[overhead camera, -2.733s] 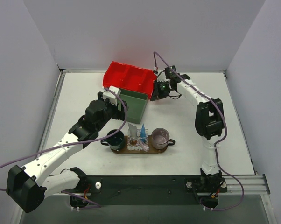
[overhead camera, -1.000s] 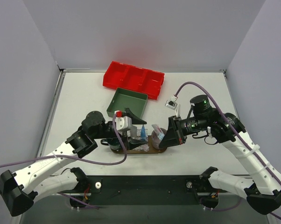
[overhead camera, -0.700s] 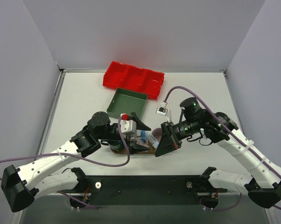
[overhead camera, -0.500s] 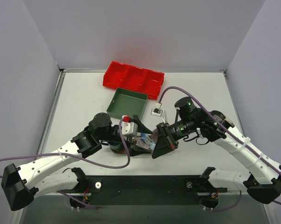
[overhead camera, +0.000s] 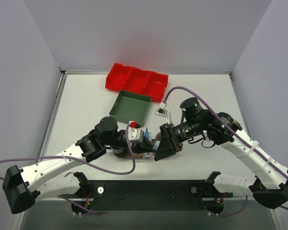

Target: Prepare toiletry sets of a toothbrush and toothpaste on the tray

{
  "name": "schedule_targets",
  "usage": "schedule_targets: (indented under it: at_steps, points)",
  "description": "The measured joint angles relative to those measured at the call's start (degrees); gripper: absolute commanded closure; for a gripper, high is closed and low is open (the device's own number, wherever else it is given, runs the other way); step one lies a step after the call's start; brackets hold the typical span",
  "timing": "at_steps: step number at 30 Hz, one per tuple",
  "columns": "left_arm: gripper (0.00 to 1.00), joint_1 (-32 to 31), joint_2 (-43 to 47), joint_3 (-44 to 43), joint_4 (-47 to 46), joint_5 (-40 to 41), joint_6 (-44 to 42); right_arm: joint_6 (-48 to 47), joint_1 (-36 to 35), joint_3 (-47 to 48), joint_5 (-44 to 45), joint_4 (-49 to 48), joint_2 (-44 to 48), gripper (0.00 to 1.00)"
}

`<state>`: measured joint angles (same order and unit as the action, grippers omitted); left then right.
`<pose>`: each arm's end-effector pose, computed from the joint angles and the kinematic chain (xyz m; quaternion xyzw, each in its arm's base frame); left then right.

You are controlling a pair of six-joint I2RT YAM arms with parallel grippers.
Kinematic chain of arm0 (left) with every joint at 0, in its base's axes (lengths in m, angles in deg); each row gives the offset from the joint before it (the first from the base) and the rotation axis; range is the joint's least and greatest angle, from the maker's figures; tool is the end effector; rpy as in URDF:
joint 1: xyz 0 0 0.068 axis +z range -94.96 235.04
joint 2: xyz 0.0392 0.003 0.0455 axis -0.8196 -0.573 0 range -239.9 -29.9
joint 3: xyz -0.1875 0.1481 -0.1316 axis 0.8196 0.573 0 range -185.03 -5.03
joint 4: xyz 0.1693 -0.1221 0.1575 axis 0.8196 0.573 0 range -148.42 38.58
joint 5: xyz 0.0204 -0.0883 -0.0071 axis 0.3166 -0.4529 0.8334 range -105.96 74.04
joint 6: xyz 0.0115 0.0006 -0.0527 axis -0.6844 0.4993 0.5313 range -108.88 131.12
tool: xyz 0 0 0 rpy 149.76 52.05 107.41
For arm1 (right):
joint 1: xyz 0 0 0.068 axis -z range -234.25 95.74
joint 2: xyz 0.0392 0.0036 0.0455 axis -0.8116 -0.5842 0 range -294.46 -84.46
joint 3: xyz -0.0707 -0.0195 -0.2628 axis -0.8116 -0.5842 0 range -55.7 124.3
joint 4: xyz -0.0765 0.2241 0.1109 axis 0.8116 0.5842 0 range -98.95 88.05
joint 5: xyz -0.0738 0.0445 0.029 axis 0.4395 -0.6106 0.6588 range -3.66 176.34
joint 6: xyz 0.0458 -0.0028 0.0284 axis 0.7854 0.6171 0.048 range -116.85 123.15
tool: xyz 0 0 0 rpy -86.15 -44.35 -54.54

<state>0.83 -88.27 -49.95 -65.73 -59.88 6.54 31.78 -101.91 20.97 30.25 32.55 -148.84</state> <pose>0.1161 -0.2033 0.3289 0.5564 0.4784 -0.5127 0.4457 0.1225 0.1784 0.4165 -0.3605 0.7115 0.5948 0.1007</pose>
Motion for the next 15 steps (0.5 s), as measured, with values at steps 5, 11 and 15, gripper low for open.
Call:
schedule_targets:
  at_steps: [5,11,15]
  points:
    - [1.0,0.09,0.0,-0.02,-0.02,0.87,0.04,-0.04,-0.04,1.25,2.1,0.55,0.42,0.43]
    - [1.0,0.09,0.0,-0.02,-0.09,1.49,0.44,-2.56,0.0,6.08,8.5,3.63,2.93,0.4]
    - [1.0,0.09,0.07,-0.02,-0.28,1.51,0.92,-5.35,-0.15,9.57,17.05,5.62,6.16,0.44]
